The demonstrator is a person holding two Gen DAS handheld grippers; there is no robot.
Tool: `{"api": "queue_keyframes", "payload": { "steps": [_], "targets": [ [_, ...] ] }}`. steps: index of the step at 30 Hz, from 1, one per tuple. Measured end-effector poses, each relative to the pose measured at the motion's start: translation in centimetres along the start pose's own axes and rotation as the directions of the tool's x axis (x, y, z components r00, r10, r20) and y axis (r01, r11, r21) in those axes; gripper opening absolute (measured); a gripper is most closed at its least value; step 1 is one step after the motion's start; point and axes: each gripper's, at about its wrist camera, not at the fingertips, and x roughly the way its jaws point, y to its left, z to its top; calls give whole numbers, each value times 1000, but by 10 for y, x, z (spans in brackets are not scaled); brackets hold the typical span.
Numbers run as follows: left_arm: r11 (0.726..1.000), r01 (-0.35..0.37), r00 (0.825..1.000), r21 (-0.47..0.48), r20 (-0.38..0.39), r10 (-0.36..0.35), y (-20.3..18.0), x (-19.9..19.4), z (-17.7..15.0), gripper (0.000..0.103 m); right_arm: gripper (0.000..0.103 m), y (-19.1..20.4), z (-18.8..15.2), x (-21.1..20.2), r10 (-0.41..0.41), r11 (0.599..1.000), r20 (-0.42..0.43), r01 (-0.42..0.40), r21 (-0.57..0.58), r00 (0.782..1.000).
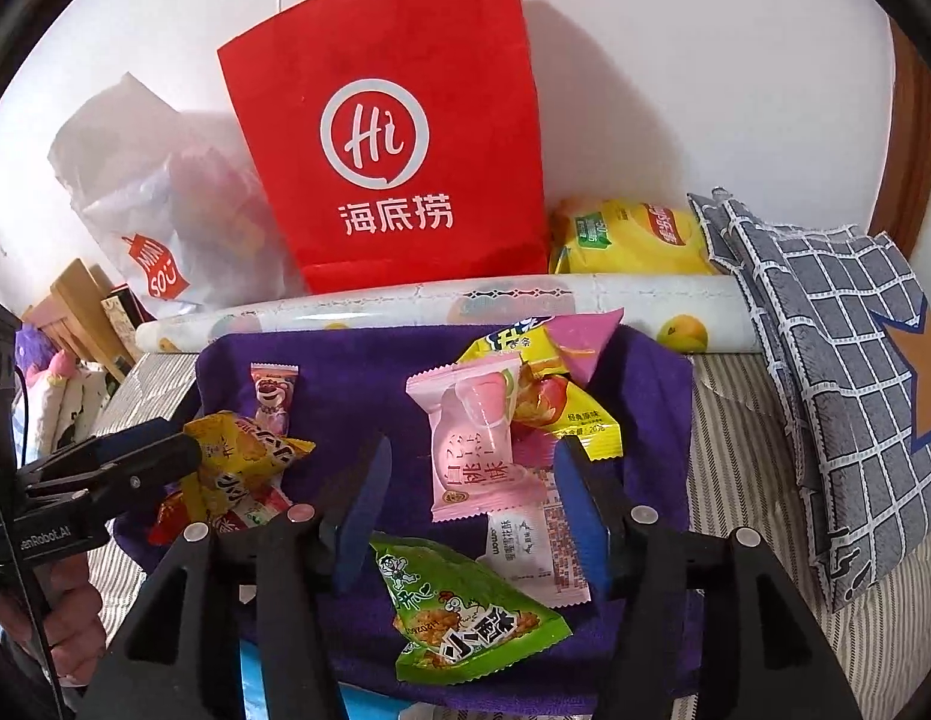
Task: Organize snacks
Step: 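Lower both held snacks over the purple towel and open both grippers, then withdraw both grippers from the towel toward the remaining snacks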
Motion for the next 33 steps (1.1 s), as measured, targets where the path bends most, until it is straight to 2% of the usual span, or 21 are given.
{"api": "queue_keyframes", "payload": {
  "steps": [2, 6, 10, 16, 19, 22, 24, 29, 33],
  "targets": [
    [1000, 8, 1000, -5, 4, -8, 1, -2, 1, 71, 62, 1, 0, -1, -5, 1000, 6, 5, -7, 1000],
    [999, 46, 999, -3, 26, -46, 3, -11, 1, 71, 62, 3, 2, -3, -14, 1000, 9, 14, -20, 1000],
    [999, 52, 997, -5, 49, -52, 0, -19, 2, 71, 62, 4, 2, -9, -24, 999, 30, 24, -32, 999],
    [1000, 15, 997, 11, 80, -16, -6, -28, 5, 70, 63, 3, 3, -22, -7, 1000, 68, 7, -2, 998],
    [1000, 4, 996, 11, 91, -5, -6, -33, 5, 70, 68, 5, 4, -29, -30, 999, 97, 27, 25, 995],
    [998, -54, 993, 14, 102, 52, -7, -41, 6, 70, 68, 13, 3, -46, -33, 999, 110, 32, 13, 993],
    [997, -77, 991, 28, 111, 73, -9, -47, 4, 70, 68, 21, 0, -60, -56, 998, 122, 59, -15, 991],
    [996, -75, 994, 49, 89, 71, -11, -68, -11, 71, 72, 38, -15, -94, -136, 987, 182, 149, -60, 974],
    [995, -89, 993, 49, 83, 84, -9, -90, -30, 71, 74, 45, -36, -114, -143, 987, 190, 154, -45, 971]
  ]
}}
